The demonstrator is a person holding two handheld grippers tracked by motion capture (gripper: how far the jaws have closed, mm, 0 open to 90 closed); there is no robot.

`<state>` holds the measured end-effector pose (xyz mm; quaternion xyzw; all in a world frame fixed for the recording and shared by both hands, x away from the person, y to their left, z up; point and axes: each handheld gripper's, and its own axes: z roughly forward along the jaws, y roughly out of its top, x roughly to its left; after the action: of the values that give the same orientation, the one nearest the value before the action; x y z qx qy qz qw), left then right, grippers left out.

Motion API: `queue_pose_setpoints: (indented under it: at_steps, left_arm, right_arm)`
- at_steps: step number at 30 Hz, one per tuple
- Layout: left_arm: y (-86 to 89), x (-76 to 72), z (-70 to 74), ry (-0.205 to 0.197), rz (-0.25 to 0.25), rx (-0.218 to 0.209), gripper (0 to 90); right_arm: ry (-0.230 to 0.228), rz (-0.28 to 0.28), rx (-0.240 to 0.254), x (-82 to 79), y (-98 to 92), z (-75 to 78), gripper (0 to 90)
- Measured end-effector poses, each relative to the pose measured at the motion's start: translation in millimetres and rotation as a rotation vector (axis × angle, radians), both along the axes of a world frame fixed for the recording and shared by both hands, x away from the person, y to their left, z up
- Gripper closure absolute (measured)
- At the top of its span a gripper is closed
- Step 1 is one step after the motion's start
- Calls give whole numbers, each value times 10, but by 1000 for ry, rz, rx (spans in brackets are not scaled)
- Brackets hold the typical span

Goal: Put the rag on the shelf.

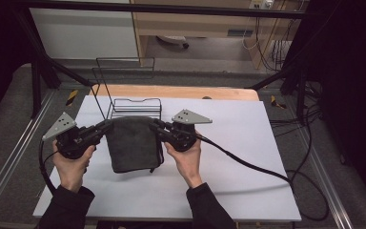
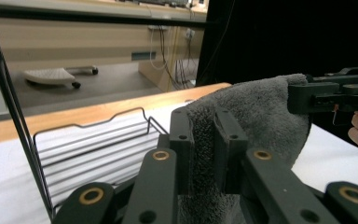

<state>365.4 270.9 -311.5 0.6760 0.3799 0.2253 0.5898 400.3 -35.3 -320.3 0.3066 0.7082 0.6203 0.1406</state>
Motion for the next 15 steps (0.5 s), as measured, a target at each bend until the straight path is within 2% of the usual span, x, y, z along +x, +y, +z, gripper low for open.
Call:
queue_pose_setpoints:
  at_steps: [5,10,11,15]
  left_arm:
    - [-4,9,82,-36,6,-21,794]
    - [2,28,184,-72,8,-38,795]
    - [2,30,203,-79,11,-42,794]
    - [13,56,265,-86,12,-70,795]
  right_arm:
    - [-46,-7,19,-28,-9,131,782]
    - [-67,-14,28,-32,-5,228,783]
    - [-85,-17,27,-37,3,276,783]
    - [-100,-23,34,-38,13,346,783]
